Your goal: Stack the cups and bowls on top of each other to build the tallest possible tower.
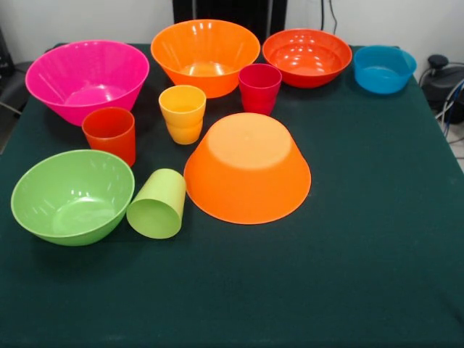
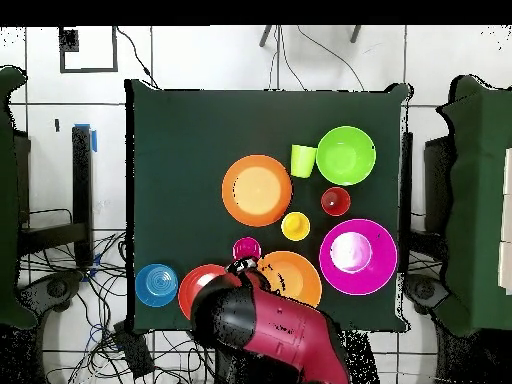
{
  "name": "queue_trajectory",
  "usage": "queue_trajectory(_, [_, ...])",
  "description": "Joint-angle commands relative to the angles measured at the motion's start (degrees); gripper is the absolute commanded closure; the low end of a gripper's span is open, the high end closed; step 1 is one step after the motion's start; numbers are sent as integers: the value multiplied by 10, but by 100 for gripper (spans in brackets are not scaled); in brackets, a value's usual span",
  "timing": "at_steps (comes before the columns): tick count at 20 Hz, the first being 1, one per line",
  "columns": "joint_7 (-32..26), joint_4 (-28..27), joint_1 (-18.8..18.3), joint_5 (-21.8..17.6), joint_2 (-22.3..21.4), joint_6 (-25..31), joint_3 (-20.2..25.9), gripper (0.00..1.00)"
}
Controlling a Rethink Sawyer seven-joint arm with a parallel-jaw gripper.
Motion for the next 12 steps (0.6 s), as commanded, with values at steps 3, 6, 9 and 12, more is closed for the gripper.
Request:
queue_trajectory(3, [3, 65, -43, -29, 27, -63, 58, 0])
queue_trajectory(6, [-9, 77, -65, -35, 30, -86, 74, 0])
queue_trajectory(9, [-14, 88, -90, -44, 38, -119, 92, 0])
queue_trajectory(12, [-12, 86, -100, -56, 51, -141, 98, 0])
